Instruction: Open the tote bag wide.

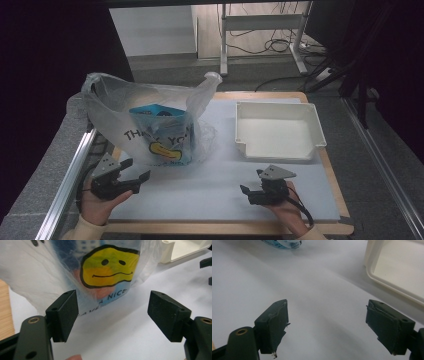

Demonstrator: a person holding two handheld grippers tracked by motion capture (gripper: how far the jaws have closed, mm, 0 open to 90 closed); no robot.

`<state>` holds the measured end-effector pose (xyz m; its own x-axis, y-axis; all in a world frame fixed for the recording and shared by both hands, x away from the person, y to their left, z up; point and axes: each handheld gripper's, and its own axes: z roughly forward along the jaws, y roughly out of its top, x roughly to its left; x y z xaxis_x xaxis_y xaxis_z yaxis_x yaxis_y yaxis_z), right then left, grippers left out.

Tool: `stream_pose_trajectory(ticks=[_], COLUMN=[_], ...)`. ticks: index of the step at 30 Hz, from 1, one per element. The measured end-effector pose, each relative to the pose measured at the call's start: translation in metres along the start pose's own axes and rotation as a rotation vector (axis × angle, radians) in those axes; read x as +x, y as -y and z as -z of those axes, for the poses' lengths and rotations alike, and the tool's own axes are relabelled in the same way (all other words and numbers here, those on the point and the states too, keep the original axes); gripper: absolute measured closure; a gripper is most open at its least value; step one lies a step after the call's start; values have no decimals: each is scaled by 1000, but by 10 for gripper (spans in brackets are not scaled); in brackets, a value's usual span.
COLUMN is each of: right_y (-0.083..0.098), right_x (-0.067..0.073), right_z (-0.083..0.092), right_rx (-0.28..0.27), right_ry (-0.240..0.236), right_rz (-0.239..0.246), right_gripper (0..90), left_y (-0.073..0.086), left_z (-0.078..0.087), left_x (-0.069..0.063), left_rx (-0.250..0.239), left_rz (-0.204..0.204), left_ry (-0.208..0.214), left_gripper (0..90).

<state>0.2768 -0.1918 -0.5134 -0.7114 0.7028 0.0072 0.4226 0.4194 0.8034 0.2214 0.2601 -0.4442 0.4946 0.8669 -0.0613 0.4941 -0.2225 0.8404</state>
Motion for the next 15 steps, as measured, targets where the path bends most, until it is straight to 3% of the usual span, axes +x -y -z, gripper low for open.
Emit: stream_pose_trajectory(ticks=[15], right_y=[1], right_x=[2], right_z=[-2], right_rx=[11], right_ry=[1], right_rz=[9], right_gripper=[184], left_y=[-2], left_z=[17], left_x=[16], left_rx=[-31], left_rz=[28], left_ry=[-47], left_gripper=[247])
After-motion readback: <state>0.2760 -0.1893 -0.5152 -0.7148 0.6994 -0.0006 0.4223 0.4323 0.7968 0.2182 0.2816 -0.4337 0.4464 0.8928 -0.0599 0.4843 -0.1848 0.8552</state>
